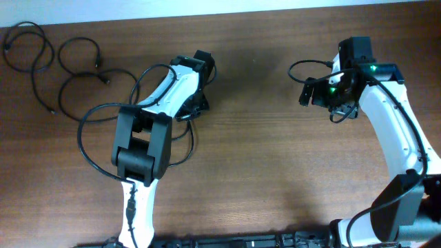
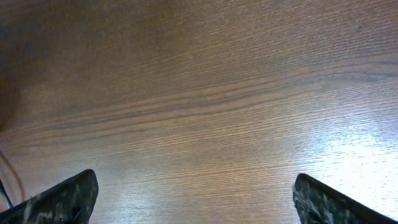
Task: Untangle cables
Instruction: 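Carry the cable to the lower left table edge with the left gripper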
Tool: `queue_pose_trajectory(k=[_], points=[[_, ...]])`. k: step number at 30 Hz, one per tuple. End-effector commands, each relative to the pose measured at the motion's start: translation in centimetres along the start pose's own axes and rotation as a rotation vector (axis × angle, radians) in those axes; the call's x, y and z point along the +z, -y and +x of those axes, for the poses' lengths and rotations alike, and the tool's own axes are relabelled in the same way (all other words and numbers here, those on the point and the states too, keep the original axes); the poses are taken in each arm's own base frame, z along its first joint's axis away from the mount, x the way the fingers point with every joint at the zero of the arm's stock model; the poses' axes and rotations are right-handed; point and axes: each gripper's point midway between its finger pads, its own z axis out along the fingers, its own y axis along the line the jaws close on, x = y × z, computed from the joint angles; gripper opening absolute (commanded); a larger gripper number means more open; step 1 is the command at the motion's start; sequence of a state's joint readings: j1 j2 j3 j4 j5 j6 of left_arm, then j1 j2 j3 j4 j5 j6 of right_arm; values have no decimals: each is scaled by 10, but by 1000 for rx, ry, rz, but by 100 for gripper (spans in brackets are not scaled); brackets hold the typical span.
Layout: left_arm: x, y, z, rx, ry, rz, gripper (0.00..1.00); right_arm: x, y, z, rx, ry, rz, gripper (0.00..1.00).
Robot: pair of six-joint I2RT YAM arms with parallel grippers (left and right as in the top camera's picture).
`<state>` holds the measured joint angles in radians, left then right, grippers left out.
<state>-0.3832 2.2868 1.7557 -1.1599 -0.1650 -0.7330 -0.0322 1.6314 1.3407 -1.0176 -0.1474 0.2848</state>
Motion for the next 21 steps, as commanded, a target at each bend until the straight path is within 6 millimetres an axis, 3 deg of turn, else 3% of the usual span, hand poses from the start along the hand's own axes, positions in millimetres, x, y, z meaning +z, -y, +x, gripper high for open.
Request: queue_pose_trajectory(k=[1, 5, 7, 10, 11, 13, 16, 19, 21], points=[[9, -8, 8, 58, -47, -19, 0, -4, -1, -2, 3, 13, -2, 99], [-79, -38, -7, 48, 135, -1, 0, -4, -1, -2, 3, 13, -2, 99], [-138, -67, -12, 10, 285, 11, 0, -4, -1, -3, 3, 14, -2, 99], [-226, -128, -4, -77, 531, 8, 0, -4, -1, -2, 3, 14, -2, 99], [-240, -141, 1, -96, 572, 7, 0, -4, -1, -2, 3, 14, -2, 99], [-276, -191, 17, -188, 673, -16, 0, -4, -1, -2, 3, 14, -2, 99], [-292, -264, 38, -357, 694, -40, 0, -4, -1, -2, 3, 14, -2, 99], [-292, -310, 60, -501, 668, -24, 0, -4, -1, -2, 3, 13, -2, 99], [-288, -353, 73, -657, 649, -80, 0, -4, -1, -2, 3, 13, -2, 99]])
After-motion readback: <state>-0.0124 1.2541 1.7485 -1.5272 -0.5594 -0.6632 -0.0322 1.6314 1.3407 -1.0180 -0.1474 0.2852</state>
